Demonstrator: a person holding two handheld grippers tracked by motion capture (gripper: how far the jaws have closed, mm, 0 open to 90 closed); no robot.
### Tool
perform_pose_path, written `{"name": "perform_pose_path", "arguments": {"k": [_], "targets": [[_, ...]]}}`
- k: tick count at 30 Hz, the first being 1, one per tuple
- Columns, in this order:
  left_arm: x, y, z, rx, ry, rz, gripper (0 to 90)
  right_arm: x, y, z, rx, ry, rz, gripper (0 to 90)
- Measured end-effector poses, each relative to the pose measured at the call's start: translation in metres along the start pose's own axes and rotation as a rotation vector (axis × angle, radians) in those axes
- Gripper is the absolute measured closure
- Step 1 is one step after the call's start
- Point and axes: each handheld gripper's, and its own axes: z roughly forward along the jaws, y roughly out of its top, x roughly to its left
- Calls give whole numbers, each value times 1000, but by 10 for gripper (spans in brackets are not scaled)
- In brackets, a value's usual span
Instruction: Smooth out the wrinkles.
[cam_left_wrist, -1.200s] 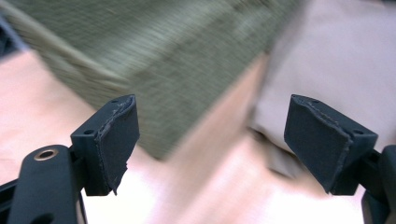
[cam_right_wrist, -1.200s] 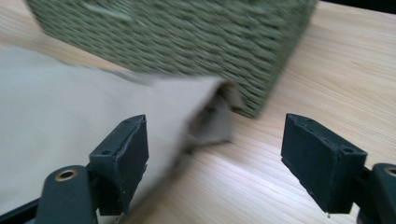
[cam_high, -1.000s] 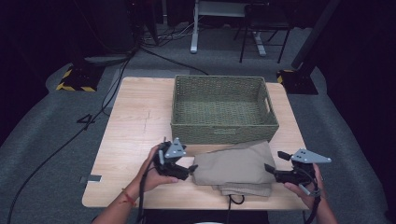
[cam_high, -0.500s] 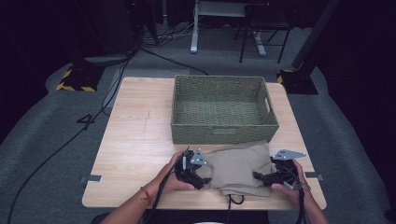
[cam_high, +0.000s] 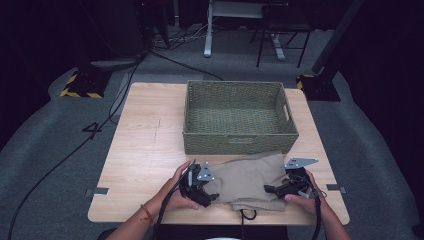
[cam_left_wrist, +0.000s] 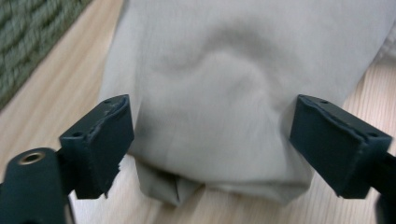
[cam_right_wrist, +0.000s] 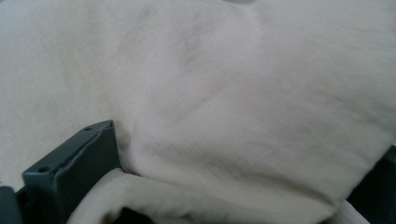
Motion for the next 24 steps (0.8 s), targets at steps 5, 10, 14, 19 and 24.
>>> {"name": "perform_pose_path", "arguments": {"k": [5,10,14,19,24], "targets": [[12,-11,-28,-100,39,-99,152,2,4,3,12,20,-22,53],[4,-15,-2,0,-14,-74,153,5,8,6,17,39,-35,81],[0,-14,5,16,-57,-69,112,7,10,8,26,46,-40,109],[-15,-9,16,26,-48,6,0,15,15,15,22,71,-55,161],[-13,-1,21,46,-50,17,6,20,19,17,38,90,-62,227]]}}
